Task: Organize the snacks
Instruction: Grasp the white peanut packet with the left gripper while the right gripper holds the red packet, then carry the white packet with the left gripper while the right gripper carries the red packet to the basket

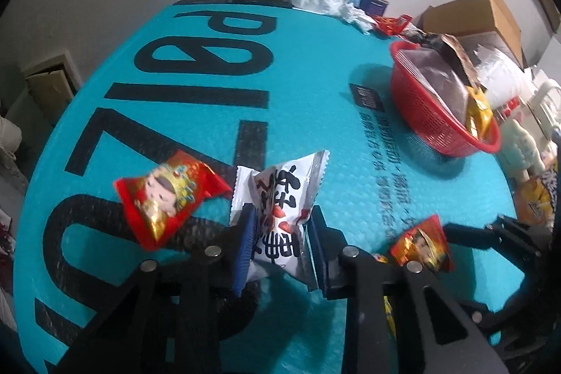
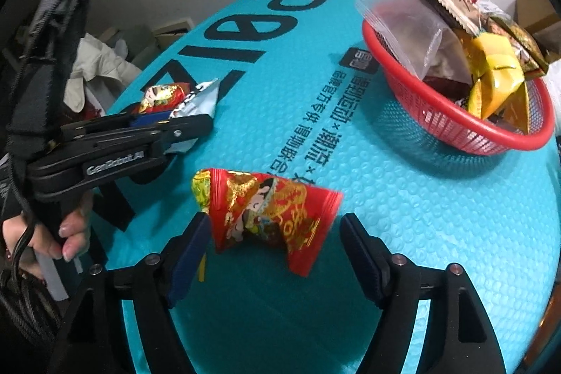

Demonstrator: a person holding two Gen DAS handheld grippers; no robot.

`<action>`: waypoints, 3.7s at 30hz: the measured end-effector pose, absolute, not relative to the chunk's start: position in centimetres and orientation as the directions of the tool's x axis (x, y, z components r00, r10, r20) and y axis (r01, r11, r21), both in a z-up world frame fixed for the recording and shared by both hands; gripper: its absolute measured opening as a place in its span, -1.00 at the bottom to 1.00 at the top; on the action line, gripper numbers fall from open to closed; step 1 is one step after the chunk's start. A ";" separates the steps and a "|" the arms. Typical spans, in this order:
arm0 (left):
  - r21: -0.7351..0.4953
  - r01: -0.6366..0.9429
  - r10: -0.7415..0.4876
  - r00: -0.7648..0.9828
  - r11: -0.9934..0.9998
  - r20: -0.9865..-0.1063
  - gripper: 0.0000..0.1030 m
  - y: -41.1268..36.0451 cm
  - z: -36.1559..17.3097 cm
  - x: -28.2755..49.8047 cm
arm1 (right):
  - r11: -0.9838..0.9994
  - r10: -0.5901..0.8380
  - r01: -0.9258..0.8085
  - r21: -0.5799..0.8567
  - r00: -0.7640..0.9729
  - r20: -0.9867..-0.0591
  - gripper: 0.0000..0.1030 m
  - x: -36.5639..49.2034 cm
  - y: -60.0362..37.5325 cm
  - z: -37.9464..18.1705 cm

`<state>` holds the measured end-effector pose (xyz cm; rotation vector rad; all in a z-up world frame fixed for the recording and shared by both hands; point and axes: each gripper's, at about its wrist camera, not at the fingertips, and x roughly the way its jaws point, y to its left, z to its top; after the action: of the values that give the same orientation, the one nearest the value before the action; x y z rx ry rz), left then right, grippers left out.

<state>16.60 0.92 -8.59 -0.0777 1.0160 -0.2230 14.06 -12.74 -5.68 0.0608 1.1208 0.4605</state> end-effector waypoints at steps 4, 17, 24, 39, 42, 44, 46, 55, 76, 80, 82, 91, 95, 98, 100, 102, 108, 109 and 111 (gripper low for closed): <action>-0.185 0.158 -0.239 0.494 0.970 -0.836 -0.43 0.7 -8.5 15.5 | 0.897 0.408 -0.327 0.298 0.347 -0.845 0.53 14.3 -12.8 -5.7; -0.226 0.132 -0.262 0.470 0.965 -0.843 -0.43 0.9 -8.4 12.9 | 0.902 0.327 -0.403 0.157 0.398 -0.857 0.57 14.2 -10.7 -6.1; -0.214 0.141 -0.255 0.465 0.967 -0.848 -0.43 0.8 -8.3 11.9 | 0.907 0.280 -0.410 0.091 0.429 -0.859 0.12 13.6 -11.4 -6.1; -0.224 0.160 -0.274 0.478 0.961 -0.835 -0.43 -0.4 -7.5 9.4 | 0.915 0.317 -0.374 0.152 0.436 -0.842 -0.11 11.2 -13.3 -5.6; -0.225 0.166 -0.278 0.482 0.960 -0.831 -0.43 -0.7 -7.2 8.7 | 0.914 0.326 -0.373 0.159 0.442 -0.836 -0.11 10.3 -13.6 -5.3; -0.231 0.170 -0.285 0.481 0.958 -0.829 -0.43 -0.8 -7.1 8.3 | 0.913 0.332 -0.373 0.165 0.444 -0.832 -0.11 9.8 -13.7 -5.0; -0.238 0.175 -0.294 0.480 0.955 -0.826 -0.43 -1.0 -6.9 7.9 | 0.911 0.340 -0.375 0.172 0.447 -0.827 -0.11 9.2 -13.8 -4.8; -0.238 0.188 -0.301 0.488 0.953 -0.819 -0.43 -2.0 -6.4 6.0 | 0.909 0.358 -0.368 0.194 0.454 -0.816 -0.11 6.7 -14.7 -4.3; -0.210 0.197 -0.286 0.552 0.958 -0.783 -0.57 -3.3 -4.8 3.8 | 0.924 0.359 -0.300 0.238 0.462 -0.811 -0.11 3.3 -17.1 -4.1; -0.264 0.145 -0.300 0.543 0.954 -0.785 -0.56 -1.9 -4.9 5.0 | 0.918 0.369 -0.316 0.240 0.462 -0.806 -0.10 3.9 -16.5 -3.6; -0.279 0.130 -0.304 0.527 0.952 -0.794 -0.56 -1.6 -5.2 5.6 | 0.915 0.373 -0.326 0.238 0.460 -0.806 -0.10 4.3 -16.4 -3.4; -0.243 0.034 -0.224 0.526 0.970 -0.820 0.24 -0.5 -6.1 7.6 | 0.912 0.371 -0.343 0.227 0.446 -0.814 -0.09 6.3 -15.7 -3.5; -0.245 0.014 -0.221 0.481 0.969 -0.848 0.24 -0.3 -7.6 8.9 | 0.912 0.364 -0.343 0.223 0.434 -0.824 -0.09 6.9 -15.5 -4.0; -0.270 0.019 -0.247 0.466 0.963 -0.850 0.24 -0.4 -8.3 9.3 | 0.914 0.361 -0.338 0.224 0.425 -0.830 -0.09 7.3 -15.6 -4.4; -0.257 0.023 -0.239 0.459 0.966 -0.856 0.24 -0.7 -8.7 9.5 | 0.914 0.361 -0.335 0.227 0.421 -0.832 -0.09 7.5 -15.7 -4.5; -0.255 0.029 -0.241 0.449 0.966 -0.860 0.24 -1.0 -9.0 9.8 | 0.916 0.357 -0.331 0.226 0.419 -0.835 -0.09 7.5 -15.9 -4.7; -0.193 0.062 -0.199 0.457 0.979 -0.867 0.24 -2.0 -9.0 10.0 | 0.919 0.354 -0.319 0.232 0.409 -0.841 -0.09 7.9 -16.2 -5.1; -0.192 0.061 -0.198 0.460 0.980 -0.865 0.24 -2.0 -9.0 9.9 | 0.919 0.354 -0.319 0.233 0.407 -0.842 -0.09 7.9 -16.2 -5.1; -0.208 0.055 -0.209 0.476 0.976 -0.854 0.23 -1.7 -9.0 9.8 | 0.918 0.358 -0.318 0.238 0.404 -0.842 -0.09 8.0 -16.2 -5.2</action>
<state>9.82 -1.74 -9.01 -0.1599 1.0636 -0.1624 8.00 -16.22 -5.22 0.0418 1.0735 0.4264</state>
